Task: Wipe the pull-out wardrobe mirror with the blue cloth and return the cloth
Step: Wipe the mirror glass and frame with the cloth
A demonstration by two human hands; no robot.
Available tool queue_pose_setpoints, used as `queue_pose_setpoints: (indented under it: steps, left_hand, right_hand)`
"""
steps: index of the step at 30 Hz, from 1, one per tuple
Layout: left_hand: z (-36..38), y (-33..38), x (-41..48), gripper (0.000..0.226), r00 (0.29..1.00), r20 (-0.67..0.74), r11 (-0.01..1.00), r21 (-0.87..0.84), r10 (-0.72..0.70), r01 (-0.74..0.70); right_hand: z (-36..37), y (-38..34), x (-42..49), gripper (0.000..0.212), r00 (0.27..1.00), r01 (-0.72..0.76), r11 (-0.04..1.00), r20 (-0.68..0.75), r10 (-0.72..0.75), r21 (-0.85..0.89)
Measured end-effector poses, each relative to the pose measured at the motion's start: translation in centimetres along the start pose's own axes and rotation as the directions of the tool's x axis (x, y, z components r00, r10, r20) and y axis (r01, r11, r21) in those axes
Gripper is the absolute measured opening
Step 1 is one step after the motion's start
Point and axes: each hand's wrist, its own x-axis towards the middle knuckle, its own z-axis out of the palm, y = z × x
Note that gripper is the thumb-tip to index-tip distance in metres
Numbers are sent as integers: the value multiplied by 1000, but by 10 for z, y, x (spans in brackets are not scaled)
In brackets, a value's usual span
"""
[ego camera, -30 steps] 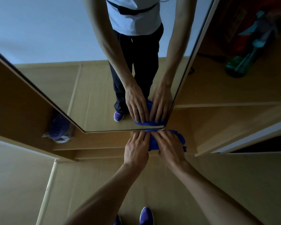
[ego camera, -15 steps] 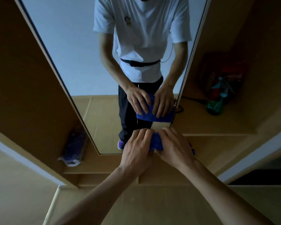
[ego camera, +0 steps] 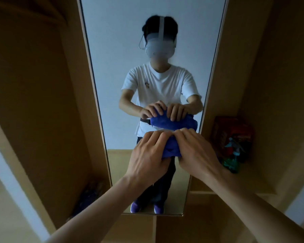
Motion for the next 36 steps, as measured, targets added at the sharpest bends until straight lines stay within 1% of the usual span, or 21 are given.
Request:
queue_pose_setpoints:
  steps: [4,7,10,12,14,16,19,22,24,26,28,30,32,34,36]
  left_hand:
    - [-34,-3,25,56,995,-97,999,40,12,-8]
    - [-60,-10,47,68,991,-133,999,45,21,-15]
    - [-93,-15,73,75,984,-166,996,75,62,-50]
    - [-116,-17,88,77,975,-201,991,109,92,-71]
    - [-138,-18,103,76,962,-237,983,155,135,-100]
    - [-157,-19,118,69,947,-266,972,196,179,-129]
    - [-178,-20,145,62,941,-276,963,238,196,-131]
    - [-191,-20,174,61,940,-262,952,270,220,-147]
    - [-197,-22,195,63,939,-257,949,273,229,-156]
    - [-203,-26,219,57,933,-272,945,288,237,-156]
    - [-209,-31,244,47,930,-270,915,381,250,-136]
    - [-215,-35,268,45,934,-264,886,452,242,-102]
    - [-220,-37,291,43,933,-275,877,473,234,-80]
    - [-225,-39,311,46,933,-277,865,498,231,-66]
    - [-229,-42,328,56,943,-255,854,517,215,-55]
  right_hand:
    - [-37,-10,23,33,994,18,995,-108,-28,-95]
    - [-67,-15,45,32,983,49,988,-169,-74,-146]
    - [-99,-15,69,34,968,72,979,-222,-114,-190]
    - [-121,-14,81,37,956,64,979,-269,-116,-194]
    - [-141,-11,94,42,948,59,979,-296,-116,-195]
    - [-159,-10,107,46,937,72,975,-320,-139,-210]
    - [-183,-10,130,43,918,72,961,-360,-168,-266]
    - [-204,-10,155,41,902,52,946,-392,-182,-319]
    - [-220,-6,171,41,899,63,948,-395,-189,-311]
    - [-237,-1,187,35,910,84,965,-376,-176,-247]
    - [-253,4,203,31,927,76,976,-346,-145,-204]
    - [-266,9,217,31,937,52,975,-327,-123,-217]
    - [-278,16,231,33,945,46,971,-304,-118,-234]
    - [-290,22,245,34,959,48,965,-257,-116,-257]
    - [-300,28,256,38,974,37,962,-205,-95,-270]
